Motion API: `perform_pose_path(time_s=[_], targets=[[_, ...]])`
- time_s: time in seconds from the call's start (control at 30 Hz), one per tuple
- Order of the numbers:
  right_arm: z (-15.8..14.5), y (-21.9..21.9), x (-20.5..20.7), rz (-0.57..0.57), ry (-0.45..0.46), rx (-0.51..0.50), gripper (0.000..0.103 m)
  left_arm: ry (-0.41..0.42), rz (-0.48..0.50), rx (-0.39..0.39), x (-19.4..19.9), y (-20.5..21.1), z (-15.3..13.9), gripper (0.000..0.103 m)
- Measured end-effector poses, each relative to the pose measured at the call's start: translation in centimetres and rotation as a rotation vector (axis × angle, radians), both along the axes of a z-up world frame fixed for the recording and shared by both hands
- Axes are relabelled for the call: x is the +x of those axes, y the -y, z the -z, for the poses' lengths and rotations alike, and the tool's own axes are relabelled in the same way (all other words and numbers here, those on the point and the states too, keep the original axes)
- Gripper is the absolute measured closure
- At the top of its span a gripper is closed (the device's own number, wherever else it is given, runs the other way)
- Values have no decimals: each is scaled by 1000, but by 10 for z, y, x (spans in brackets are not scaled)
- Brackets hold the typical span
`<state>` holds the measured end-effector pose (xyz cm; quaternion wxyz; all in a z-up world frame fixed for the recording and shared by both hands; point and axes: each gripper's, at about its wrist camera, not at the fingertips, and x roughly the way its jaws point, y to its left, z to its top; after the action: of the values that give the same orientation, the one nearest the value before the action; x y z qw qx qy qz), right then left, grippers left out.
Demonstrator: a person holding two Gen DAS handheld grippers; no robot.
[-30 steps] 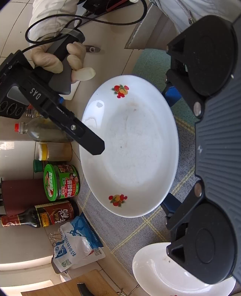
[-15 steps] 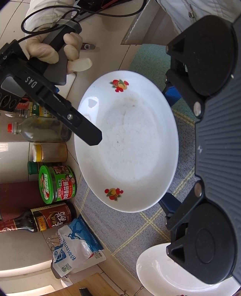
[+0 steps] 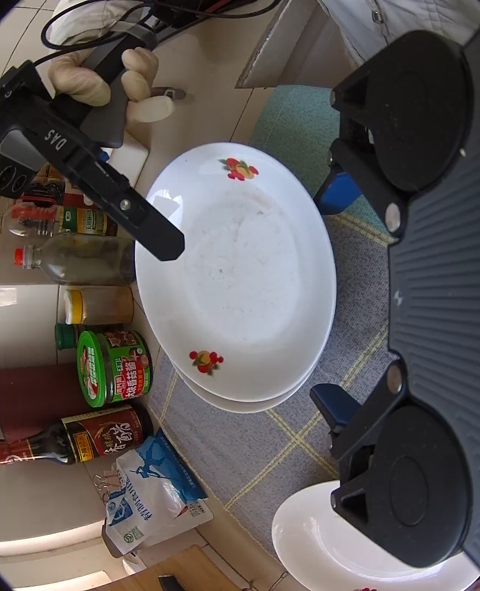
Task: Organize plates and bowls
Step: 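Lower the plate onto the stained plate and open the right gripper, then move the right gripper toward the next flower-print white plate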
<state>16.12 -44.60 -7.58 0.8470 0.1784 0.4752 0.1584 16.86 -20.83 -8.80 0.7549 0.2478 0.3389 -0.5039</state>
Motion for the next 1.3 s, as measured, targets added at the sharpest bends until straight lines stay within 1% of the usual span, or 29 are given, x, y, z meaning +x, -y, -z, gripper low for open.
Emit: perform_pose_path(time_s=[0.13,0.4,0.57,0.7,0.8,0.9,0.97,1.07,1.2,1.3], targets=[[-4,-1,-4,14,4,-12,0,7,-7,-5,0,-3,0,6],[-10,-10,-11,66,-12,-94,0,12,-25,-30,-7,-14,-4,6],[-13,-11,-19,109,-10,-129,0,16,-39,-49,-14,-24,-7,5],[-20,-20,-28,107,29,-189,0,16,-62,-66,-18,-33,-10,5],[-27,-34,-38,99,82,-248,0,16,-93,-91,-23,-41,-13,5],[-32,-50,-48,89,144,-269,0,1,-153,-126,-28,-52,-17,5],[-35,-60,-53,88,180,-263,0,-3,-206,-149,-32,-60,-20,5],[-35,-74,-57,98,230,-242,0,8,-294,-158,-39,-69,-22,5],[-31,-86,-52,82,254,-212,0,11,-443,-158,-45,-82,-22,5],[-28,-95,-42,33,265,-195,0,7,-546,-146,-48,-93,-21,5]])
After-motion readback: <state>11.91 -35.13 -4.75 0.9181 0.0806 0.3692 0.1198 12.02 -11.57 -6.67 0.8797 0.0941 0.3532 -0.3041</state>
